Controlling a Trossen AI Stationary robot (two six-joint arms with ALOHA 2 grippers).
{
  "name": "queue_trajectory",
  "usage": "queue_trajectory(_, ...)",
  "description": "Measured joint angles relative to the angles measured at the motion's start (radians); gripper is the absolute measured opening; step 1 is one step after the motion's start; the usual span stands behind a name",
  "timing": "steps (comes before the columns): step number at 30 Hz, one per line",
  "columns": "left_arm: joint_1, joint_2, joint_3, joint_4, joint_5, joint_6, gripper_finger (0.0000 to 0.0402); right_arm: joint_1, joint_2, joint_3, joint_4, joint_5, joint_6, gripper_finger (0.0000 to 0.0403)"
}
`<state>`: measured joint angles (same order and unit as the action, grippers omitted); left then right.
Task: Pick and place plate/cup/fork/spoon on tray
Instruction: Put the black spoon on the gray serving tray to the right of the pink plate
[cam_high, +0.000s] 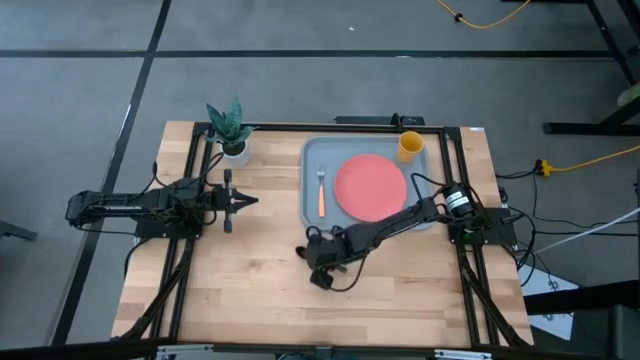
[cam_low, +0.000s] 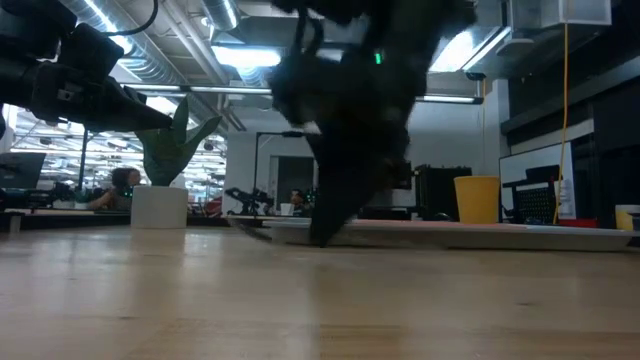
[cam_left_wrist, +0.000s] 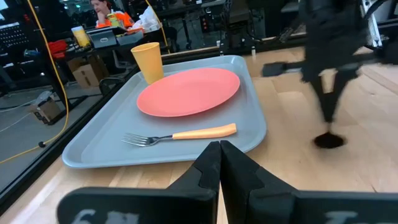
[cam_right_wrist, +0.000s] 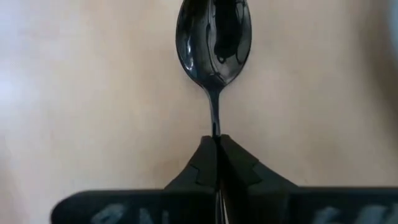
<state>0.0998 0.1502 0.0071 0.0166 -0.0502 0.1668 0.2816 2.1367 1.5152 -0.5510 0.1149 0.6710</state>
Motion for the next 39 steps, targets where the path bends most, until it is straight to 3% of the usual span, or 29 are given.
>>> queue_trajectory(8, 0.0, 0.0, 0.0, 0.0, 0.0, 0.0, 0.0, -0.028, -0.003, 0.108, -0.017, 0.113, 0.005, 0.0002)
queue_trajectory(14, 0.0, 0.0, 0.0, 0.0, 0.0, 0.0, 0.0, -0.059, -0.033, 0.228, -0.245, 0.223, 0.109, 0.0002)
queue_trajectory(18, 0.0, 0.0, 0.0, 0.0, 0.0, 0.0, 0.0, -0.061, -0.131, 0.198, -0.31, 0.329, 0.203, 0.0006)
queue_trajectory(23, 0.0, 0.0, 0.0, 0.0, 0.0, 0.0, 0.0, -0.073, -0.293, 0.017, -0.338, 0.375, 0.323, 0.0003)
queue_trajectory(34, 0.0, 0.0, 0.0, 0.0, 0.0, 0.0, 0.0, -0.13, -0.765, -0.631, -0.272, 0.442, 0.727, 0.0002)
queue_trajectory(39, 0.0, 0.0, 0.0, 0.0, 0.0, 0.0, 0.0, -0.158, -0.937, -0.808, -0.293, 0.43, 0.847, 0.0002)
